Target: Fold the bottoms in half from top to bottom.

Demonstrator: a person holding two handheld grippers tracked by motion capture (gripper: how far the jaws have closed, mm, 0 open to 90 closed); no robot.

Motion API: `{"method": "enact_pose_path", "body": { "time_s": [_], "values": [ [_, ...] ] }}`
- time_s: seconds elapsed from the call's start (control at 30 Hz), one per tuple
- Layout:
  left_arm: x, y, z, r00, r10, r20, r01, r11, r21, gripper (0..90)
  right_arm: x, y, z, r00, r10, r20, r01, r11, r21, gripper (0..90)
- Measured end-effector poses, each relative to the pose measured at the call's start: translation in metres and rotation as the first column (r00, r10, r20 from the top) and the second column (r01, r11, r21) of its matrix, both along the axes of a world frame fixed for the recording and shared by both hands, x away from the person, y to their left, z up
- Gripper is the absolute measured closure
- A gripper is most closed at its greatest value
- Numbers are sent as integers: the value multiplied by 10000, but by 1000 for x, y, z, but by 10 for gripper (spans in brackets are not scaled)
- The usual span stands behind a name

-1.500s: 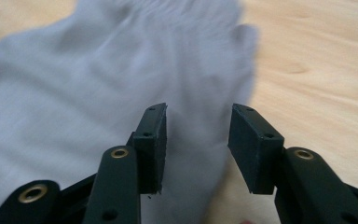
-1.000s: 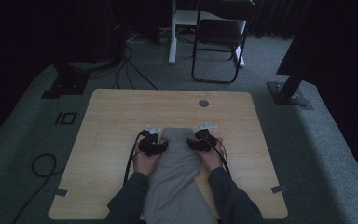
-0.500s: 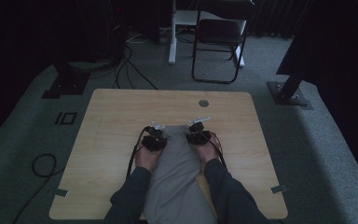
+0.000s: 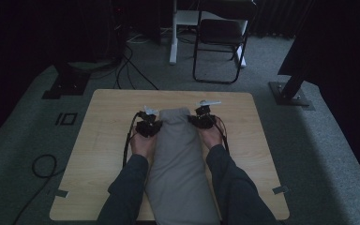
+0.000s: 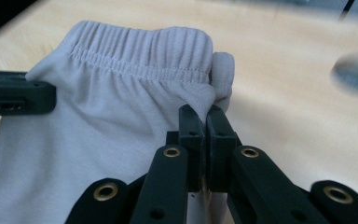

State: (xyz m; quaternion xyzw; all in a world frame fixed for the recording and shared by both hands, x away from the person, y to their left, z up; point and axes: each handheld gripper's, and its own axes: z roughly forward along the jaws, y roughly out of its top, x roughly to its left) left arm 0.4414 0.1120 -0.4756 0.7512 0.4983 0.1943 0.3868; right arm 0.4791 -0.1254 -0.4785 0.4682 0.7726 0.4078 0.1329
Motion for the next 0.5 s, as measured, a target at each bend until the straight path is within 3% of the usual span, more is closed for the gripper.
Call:
{"method": "enact_pose_path", "body": {
  "time_s": [0.13,0.23,0.37,0.5],
  "values": [
    [2,3,31,9974,10,724,11,9996,-286,871,3,-2,35,9950,-154,991,105,9987,494,882],
    [1,4,46,9947,-23,1027,61,9993,-361,871,3,-2,54,9896,-138,1429,45,9978,657,882],
    [-4,6,50,9941,-110,1082,150,9993,-356,870,-2,-2,59,9880,125,1540,-209,9984,528,882],
    [-28,7,46,9927,-588,1057,629,9974,-362,869,-20,-10,54,9888,546,1389,-644,9957,669,881]
  ]
}}
